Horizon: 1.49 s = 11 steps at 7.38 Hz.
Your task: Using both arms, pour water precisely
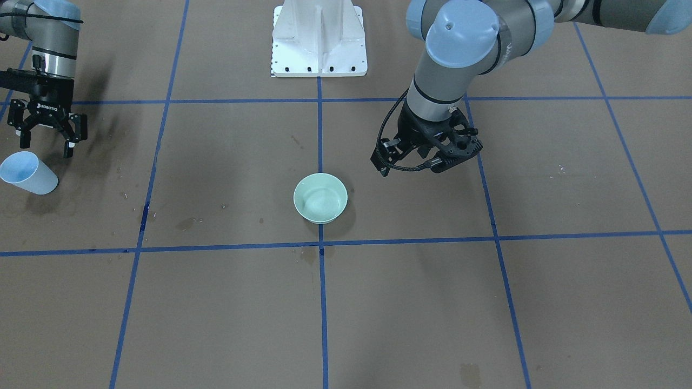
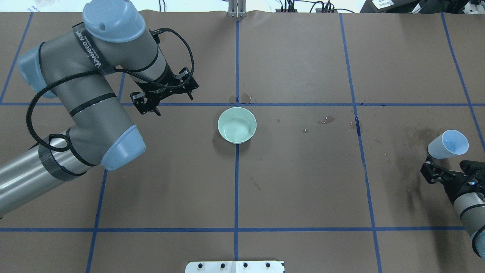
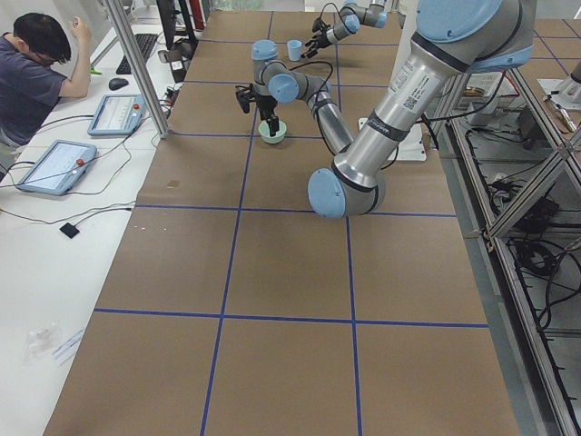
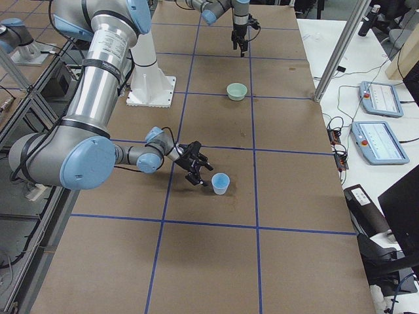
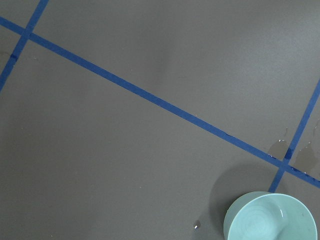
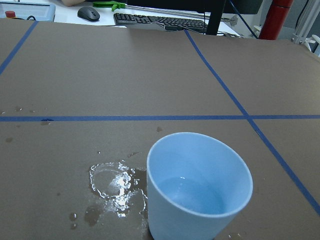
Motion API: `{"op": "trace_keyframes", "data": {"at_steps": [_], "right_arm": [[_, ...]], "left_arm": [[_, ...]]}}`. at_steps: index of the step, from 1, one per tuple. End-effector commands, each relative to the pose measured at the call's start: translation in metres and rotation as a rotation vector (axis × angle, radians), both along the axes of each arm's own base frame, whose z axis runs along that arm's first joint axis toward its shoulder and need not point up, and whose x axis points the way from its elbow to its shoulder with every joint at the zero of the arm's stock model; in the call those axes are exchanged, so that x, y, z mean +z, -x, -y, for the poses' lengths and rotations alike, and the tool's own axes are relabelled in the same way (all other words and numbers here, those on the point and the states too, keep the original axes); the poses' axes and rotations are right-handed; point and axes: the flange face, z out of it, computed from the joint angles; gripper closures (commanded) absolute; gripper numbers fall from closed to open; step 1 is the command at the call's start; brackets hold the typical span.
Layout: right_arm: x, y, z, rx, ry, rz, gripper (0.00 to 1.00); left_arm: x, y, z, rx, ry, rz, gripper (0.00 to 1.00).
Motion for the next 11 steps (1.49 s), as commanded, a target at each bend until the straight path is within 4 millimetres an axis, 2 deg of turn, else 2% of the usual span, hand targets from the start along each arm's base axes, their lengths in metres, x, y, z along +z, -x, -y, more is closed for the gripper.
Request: {"op": "trace_keyframes", "data": {"at_steps": [1, 5, 11], "right_arm": [[0.020, 0.000, -0.001, 0.019, -0.006, -0.026, 0.01], [0.035, 0.016, 0.005, 0.031, -0.025, -0.040, 0.01], [0.037, 0.012, 0.011, 0.051, -0.032, -0.047, 0.01]], "left_arm": [[0.000, 0.000, 0.000, 0.000, 0.000, -0.001, 0.00], [0.000, 0.000, 0.000, 0.000, 0.001, 0.000, 0.00], [0.004, 0.000, 0.000, 0.000, 0.004, 0.004, 0.00]]}}
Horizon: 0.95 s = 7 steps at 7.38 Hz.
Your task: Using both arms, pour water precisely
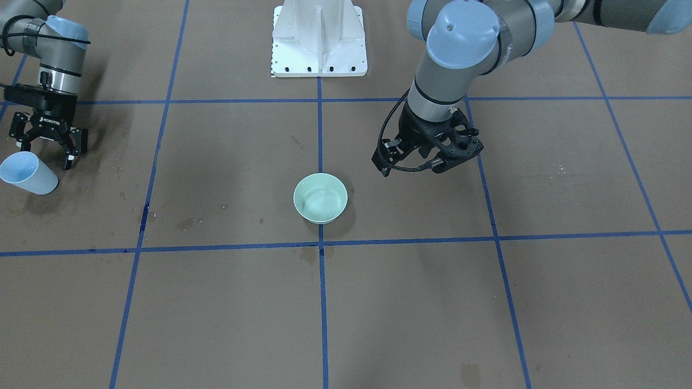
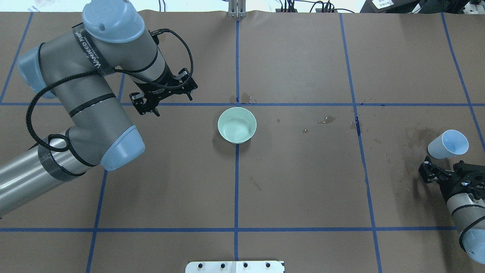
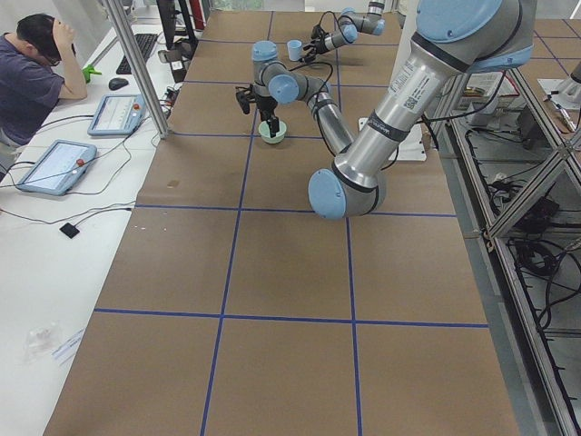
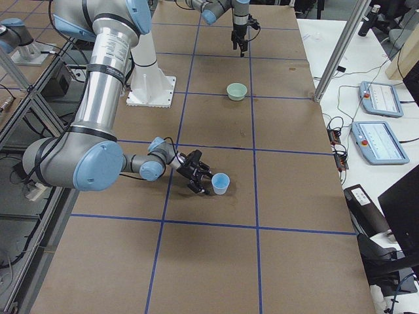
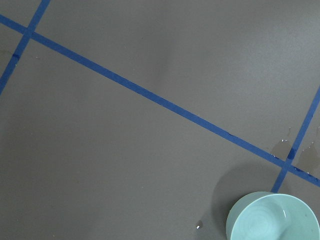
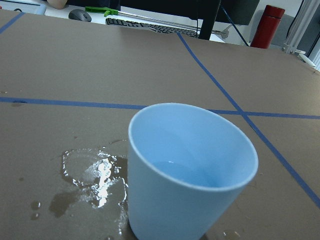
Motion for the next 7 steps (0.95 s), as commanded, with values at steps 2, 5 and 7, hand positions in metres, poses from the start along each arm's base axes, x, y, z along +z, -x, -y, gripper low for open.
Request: {"op": "trace_keyframes", "data": {"at_steps": [2, 5, 7], "right_arm": [[0.000, -0.002, 0.009, 0.024, -0.004, -0.004, 0.01], [-0.002, 0.006, 0.032, 0.058, -0.007, -0.008, 0.01], [-0.001, 0.000, 0.037, 0.069, -0.008, -0.018, 0.01]], "left_arm": [[0.001, 0.000, 0.000, 0.000, 0.000, 0.000, 0.00], [0.002, 0.000, 0.000, 0.000, 0.001, 0.001, 0.00], [0.002, 0.000, 0.000, 0.000, 0.002, 0.002, 0.00]]}}
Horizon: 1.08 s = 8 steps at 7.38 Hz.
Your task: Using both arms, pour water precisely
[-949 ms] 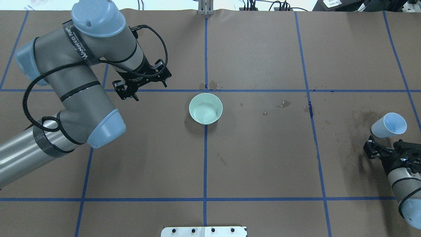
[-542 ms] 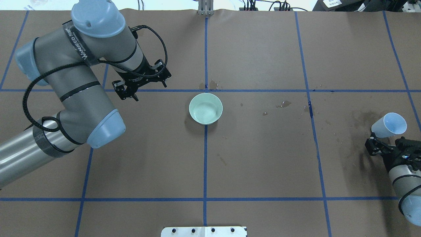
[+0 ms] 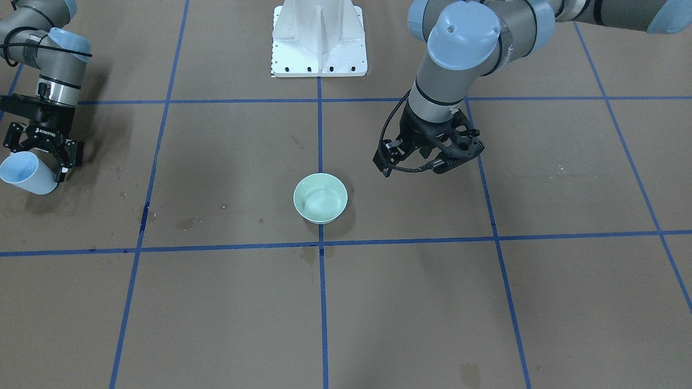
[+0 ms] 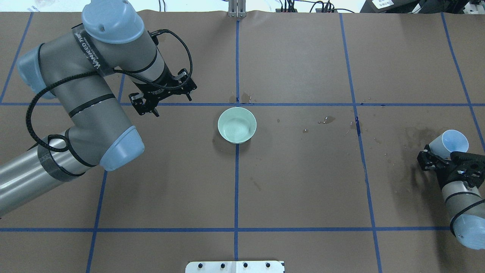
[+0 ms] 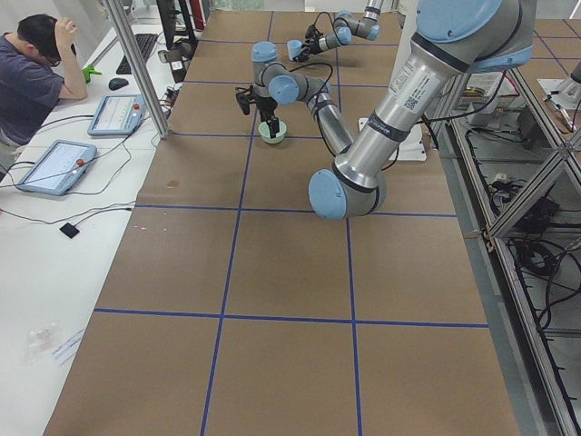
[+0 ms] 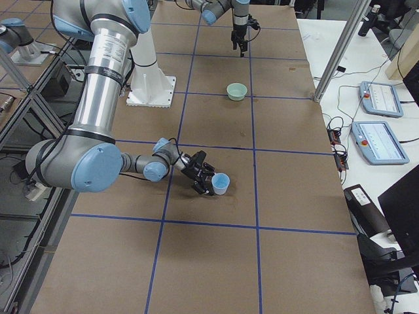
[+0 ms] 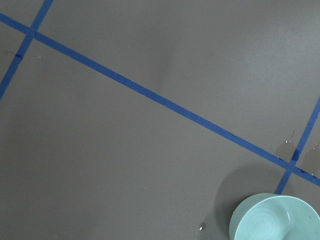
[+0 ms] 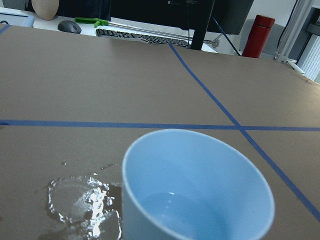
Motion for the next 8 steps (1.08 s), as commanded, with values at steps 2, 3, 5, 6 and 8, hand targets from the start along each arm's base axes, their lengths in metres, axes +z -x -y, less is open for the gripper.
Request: {"op": "trace_keyframes", "data": {"at_steps": [2, 3, 5, 6, 8], "right_arm": [[0.003, -0.008, 0.008, 0.014, 0.000, -0.023, 0.01], [0.007, -0.011, 0.010, 0.021, 0.004, -0.032, 0.01], [0.010, -0.014, 0.012, 0.028, 0.006, -0.039, 0.01], [0.011, -0.014, 0.012, 0.028, 0.006, -0.040, 0.01], [0.006, -0.013, 0.017, 0.041, 0.000, -0.020, 0.37]], "left_arm": [[0.001, 0.000, 0.000, 0.000, 0.001, 0.002, 0.00], [0.002, -0.001, -0.001, 0.002, 0.002, 0.003, 0.00], [0.008, -0.001, -0.001, 0.002, 0.008, 0.010, 0.00], [0.008, -0.001, -0.001, 0.002, 0.008, 0.010, 0.00], [0.008, -0.001, -0.001, 0.002, 0.008, 0.010, 0.00]]}}
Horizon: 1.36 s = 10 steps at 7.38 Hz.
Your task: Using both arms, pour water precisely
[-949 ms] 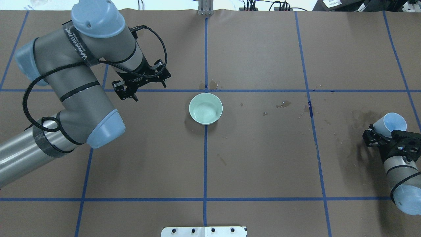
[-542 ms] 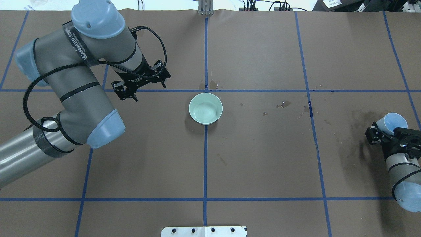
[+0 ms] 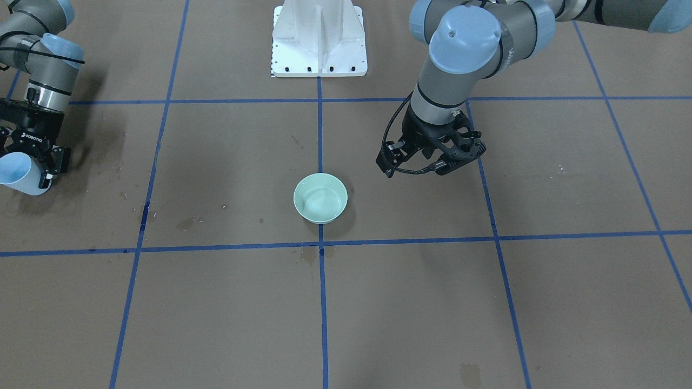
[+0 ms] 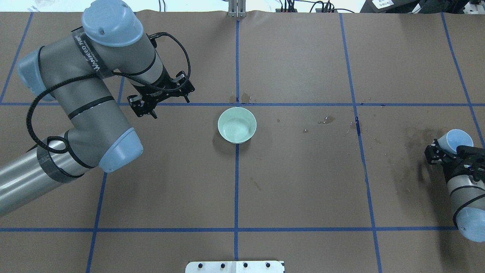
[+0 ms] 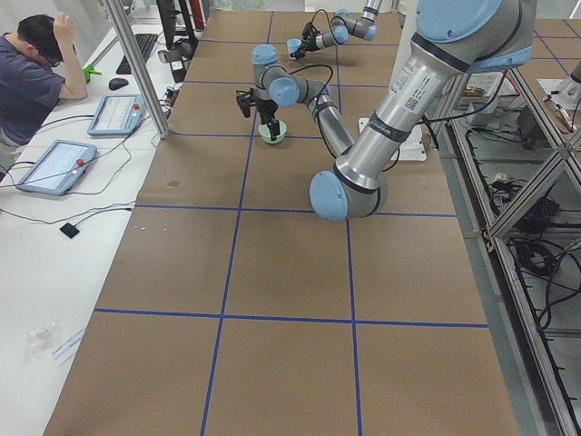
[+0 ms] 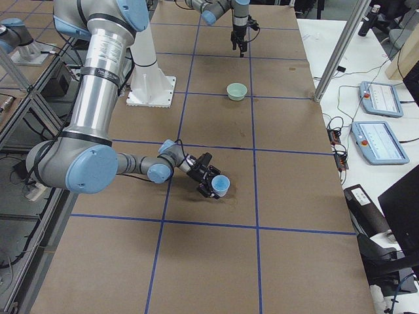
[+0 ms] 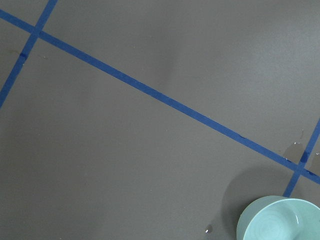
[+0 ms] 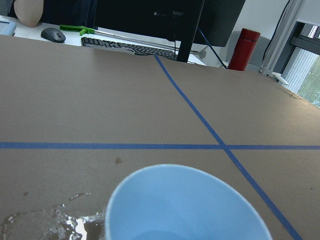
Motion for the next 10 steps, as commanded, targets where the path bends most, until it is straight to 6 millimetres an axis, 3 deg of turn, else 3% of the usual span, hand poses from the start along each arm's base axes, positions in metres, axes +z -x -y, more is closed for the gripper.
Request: {"op": "trace_keyframes", "data": {"at_steps": [1, 2, 4, 6, 8, 10], "right_arm": [[-0.009, 0.000, 0.010, 0.004, -0.015, 0.015, 0.90], [-0.013, -0.005, 0.015, -0.005, -0.036, 0.031, 1.00], [-0.028, -0.036, 0.033, -0.140, -0.071, -0.001, 1.00], [-0.029, -0.068, 0.049, -0.165, -0.159, -0.006, 1.00], [-0.056, -0.065, 0.072, -0.279, -0.221, -0.011, 1.00], [-0.094, -0.046, 0.098, -0.394, -0.308, -0.004, 1.00]], "left_arm": [[-0.001, 0.000, 0.000, 0.000, -0.001, -0.001, 0.00], [-0.001, 0.000, 0.000, 0.001, 0.000, -0.002, 0.00], [-0.001, 0.000, 0.000, 0.001, 0.000, -0.002, 0.00], [-0.001, 0.001, 0.000, 0.001, 0.000, -0.003, 0.00], [-0.002, 0.001, 0.000, 0.002, 0.001, -0.004, 0.00], [-0.001, 0.001, 0.000, 0.003, 0.003, -0.004, 0.00]]}}
